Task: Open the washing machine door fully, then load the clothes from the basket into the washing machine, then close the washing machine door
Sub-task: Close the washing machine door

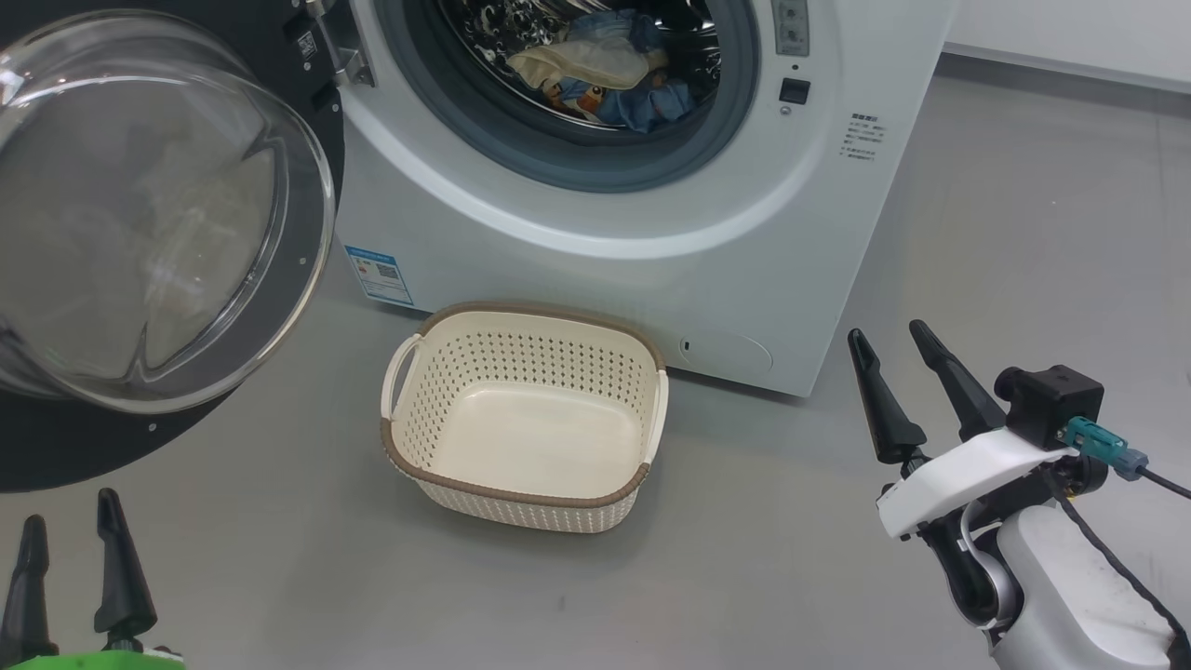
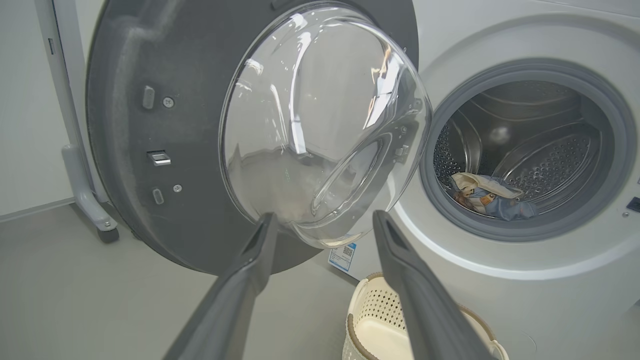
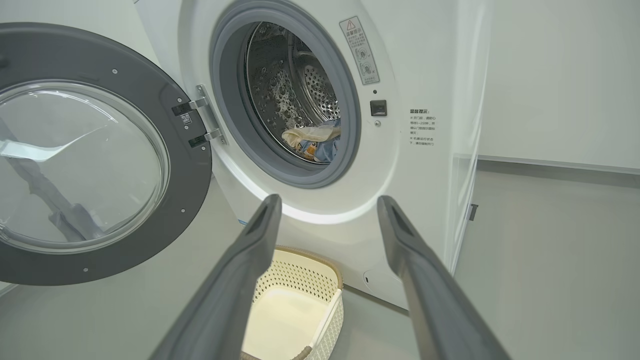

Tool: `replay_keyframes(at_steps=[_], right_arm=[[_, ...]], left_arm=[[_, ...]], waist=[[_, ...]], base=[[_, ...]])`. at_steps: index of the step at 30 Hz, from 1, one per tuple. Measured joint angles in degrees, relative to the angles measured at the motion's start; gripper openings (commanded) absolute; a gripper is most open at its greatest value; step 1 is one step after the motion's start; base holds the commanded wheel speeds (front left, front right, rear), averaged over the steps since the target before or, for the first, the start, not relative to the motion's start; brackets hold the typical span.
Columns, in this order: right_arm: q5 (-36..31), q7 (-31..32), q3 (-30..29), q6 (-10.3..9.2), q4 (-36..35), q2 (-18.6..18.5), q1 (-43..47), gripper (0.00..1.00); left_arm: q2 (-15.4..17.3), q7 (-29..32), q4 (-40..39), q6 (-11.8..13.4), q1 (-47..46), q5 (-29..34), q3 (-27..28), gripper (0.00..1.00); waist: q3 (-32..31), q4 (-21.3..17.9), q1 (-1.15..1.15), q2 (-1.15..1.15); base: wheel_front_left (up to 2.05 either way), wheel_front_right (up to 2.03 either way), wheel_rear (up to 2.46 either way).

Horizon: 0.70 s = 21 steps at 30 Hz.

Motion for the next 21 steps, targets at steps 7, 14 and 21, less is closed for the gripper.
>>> replay_keyframes(at_steps=[7,14,21], right_arm=[[0.0,0.0,1.4,0.0,-0.08,0.07,-0.01,1.0],[0.0,0.0,3.26,0.0,0.0,0.12,-0.06,1.0],[0.01,0.0,4.1,0.0,0.13,0.09,-0.07,1.0]], left_arm=[[-1.3,0.0,-0.53,0.81,-0.04,0.57,1.23,1.0],[-1.38,0.0,-0.62,1.32,-0.02,1.48,2.69,1.0],[-1.7,0.0,-0.57,1.31,-0.02,1.98,2.96,1.0]], waist=[[0.3,2.48,0.0,0.0],[0.32,3.72,0.0,0.0],[0.29,3.87,0.0,0.0]], base=[[0.0,0.0,0.0],[0.0,0.0,0.0],[0.0,0.0,0.0]])
